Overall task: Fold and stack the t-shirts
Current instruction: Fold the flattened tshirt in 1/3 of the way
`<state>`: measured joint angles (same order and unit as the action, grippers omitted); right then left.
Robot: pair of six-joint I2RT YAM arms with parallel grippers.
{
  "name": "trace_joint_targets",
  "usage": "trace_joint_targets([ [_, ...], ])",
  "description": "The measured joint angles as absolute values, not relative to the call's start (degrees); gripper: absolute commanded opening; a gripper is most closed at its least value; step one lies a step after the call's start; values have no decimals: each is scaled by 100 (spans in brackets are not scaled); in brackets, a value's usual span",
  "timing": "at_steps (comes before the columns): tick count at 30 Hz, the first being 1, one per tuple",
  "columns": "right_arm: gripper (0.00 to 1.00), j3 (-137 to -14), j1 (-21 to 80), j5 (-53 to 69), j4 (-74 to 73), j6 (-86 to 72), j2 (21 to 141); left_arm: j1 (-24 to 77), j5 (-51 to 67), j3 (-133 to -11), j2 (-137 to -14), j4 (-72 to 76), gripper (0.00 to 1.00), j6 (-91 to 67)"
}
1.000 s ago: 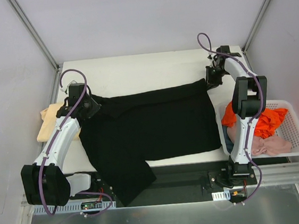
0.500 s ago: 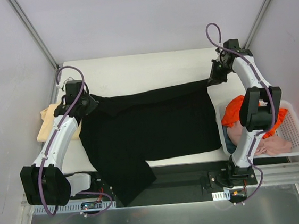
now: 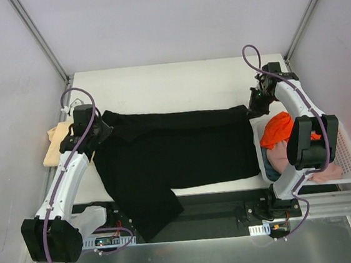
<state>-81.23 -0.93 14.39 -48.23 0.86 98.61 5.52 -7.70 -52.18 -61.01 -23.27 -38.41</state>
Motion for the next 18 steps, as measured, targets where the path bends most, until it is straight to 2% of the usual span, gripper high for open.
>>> trace_joint_targets([
  [2, 8, -7891, -58, 1350, -4856, 62, 9771, 552, -812, -5011, -5992, -2340, 0, -3889],
  [4, 19, -7728, -25, 1258, -4869, 16, 9717, 552, -825, -4827, -5937, -2353, 5, -3951],
  [6, 34, -7568, -8, 1184, -4886, -40, 9690, 552, -827, -4646, -5902, -2440, 21, -4003],
  [8, 42, -7509, -5, 1190, -4888, -154, 9690, 552, -829, -4504, -5865, -2547, 46, -4036],
  [9, 51, -7509, 32, 1197, -4866, -165, 9668, 552, -836, -4445, -5835, -2622, 72, -4077],
  [10, 55, -7509, 58, 1179, -4864, -167, 9642, 552, -843, -4401, -5798, -2676, 82, -4093],
  [11, 63, -7518, 102, 1208, -4866, -193, 9612, 552, -845, -4366, -5747, -2727, 89, -4106],
  [12, 81, -7540, 150, 1201, -4866, -183, 9581, 552, -840, -4359, -5688, -2768, 99, -4136],
  [13, 97, -7568, 187, 1219, -4871, -183, 9553, 552, -825, -4359, -5625, -2783, 99, -4160],
  [18, 97, -8047, 338, 1278, -4866, -8, 9509, 552, -740, -4475, -5513, -2825, 99, -4198],
])
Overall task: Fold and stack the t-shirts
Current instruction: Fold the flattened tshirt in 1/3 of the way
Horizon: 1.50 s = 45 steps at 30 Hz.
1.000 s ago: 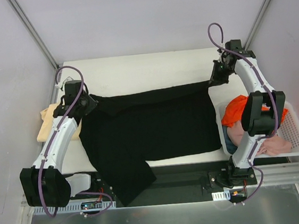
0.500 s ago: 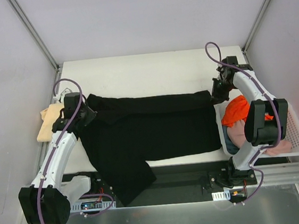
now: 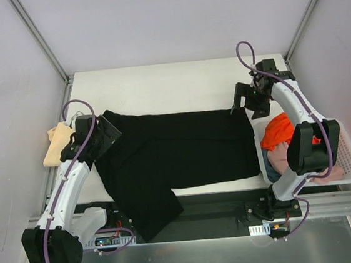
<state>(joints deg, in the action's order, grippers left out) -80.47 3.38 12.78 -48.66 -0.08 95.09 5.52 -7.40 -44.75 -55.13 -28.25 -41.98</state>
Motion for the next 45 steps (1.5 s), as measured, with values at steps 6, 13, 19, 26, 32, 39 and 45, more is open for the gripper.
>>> trace_joint_targets([
  [6, 97, -8707, 930, 1225, -4895, 130, 9712, 569, -416, -5144, -6270, -2700, 99, -4132],
  [13, 97, -9574, 1678, 1144, -4818, 137, 11205, 716, 1, -5688, -7975, -2357, 99, -4012],
  [19, 97, -9791, 1575, 902, -4939, -8, 12352, 987, 272, -6283, -9397, -2233, 99, -3909],
  [26, 97, -10663, 958, 1057, -5393, -86, 12947, 1074, 438, -6921, -10512, -2213, 99, -3830],
  [32, 97, -11721, 427, 1286, -6016, 21, 13576, 1133, 624, -7804, -11196, -2307, 99, -3809],
  [39, 96, -12949, 115, 1450, -6473, 204, 14237, 1166, 764, -8954, -11983, -2392, 99, -3763],
  [45, 97, -13233, -104, 1579, -6088, 351, 14372, 1166, 731, -10193, -12774, -2596, 99, -3610],
])
